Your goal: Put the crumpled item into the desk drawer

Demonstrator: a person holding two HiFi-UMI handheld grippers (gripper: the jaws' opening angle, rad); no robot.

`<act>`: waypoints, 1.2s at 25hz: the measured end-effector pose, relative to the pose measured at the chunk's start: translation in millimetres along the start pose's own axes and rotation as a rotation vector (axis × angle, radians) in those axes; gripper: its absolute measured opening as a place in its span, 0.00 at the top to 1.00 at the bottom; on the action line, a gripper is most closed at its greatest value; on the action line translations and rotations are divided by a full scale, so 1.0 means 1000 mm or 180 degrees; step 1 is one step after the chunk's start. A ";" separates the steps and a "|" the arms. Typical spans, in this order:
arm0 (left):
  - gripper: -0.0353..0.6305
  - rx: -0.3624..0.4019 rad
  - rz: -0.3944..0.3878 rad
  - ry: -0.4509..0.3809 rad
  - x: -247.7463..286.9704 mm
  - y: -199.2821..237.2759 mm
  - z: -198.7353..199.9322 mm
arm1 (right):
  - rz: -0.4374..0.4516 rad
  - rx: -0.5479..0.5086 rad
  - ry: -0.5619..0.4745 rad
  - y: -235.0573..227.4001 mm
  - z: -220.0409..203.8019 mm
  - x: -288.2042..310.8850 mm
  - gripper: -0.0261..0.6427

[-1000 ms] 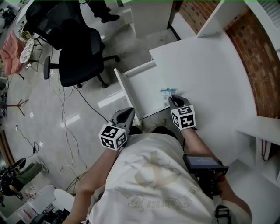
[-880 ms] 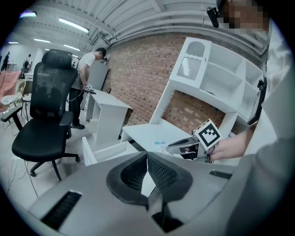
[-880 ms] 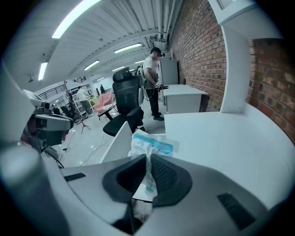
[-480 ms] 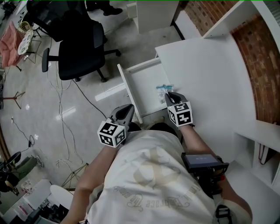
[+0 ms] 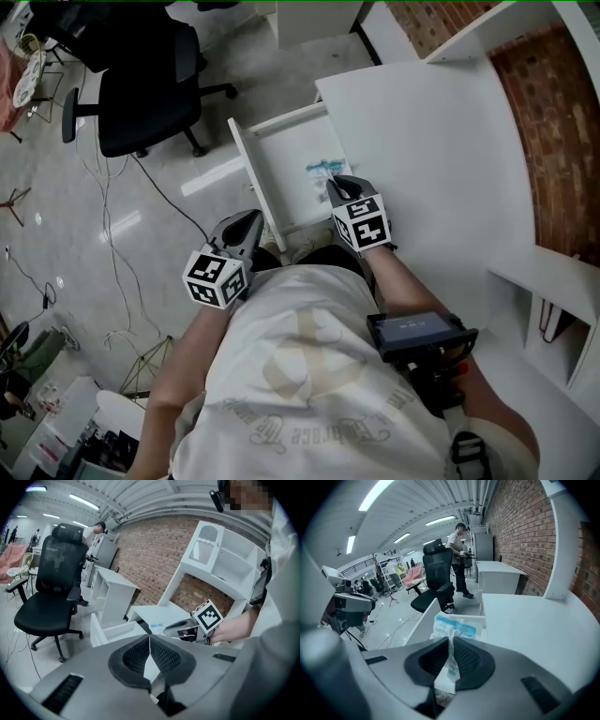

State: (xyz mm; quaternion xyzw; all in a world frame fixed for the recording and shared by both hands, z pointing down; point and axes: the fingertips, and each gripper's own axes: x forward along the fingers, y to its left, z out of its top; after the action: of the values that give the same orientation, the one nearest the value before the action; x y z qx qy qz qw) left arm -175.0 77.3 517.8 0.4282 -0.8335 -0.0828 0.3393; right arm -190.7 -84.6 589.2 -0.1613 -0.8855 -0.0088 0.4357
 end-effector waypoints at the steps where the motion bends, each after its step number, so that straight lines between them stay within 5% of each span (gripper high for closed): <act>1: 0.91 -0.0015 0.0009 0.0010 0.001 0.001 -0.001 | 0.0014 -0.0010 0.0009 0.000 0.001 0.003 0.89; 30: 0.91 -0.0355 0.0186 0.0007 0.017 0.034 -0.012 | 0.0267 -0.0302 0.0520 0.009 -0.026 0.094 0.89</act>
State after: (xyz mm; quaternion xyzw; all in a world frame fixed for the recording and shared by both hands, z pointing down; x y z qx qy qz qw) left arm -196.2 87.4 549.8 0.3842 -0.8393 -0.1186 0.3659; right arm -221.4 -54.1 677.1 -0.2174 -0.8380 -0.0456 0.4983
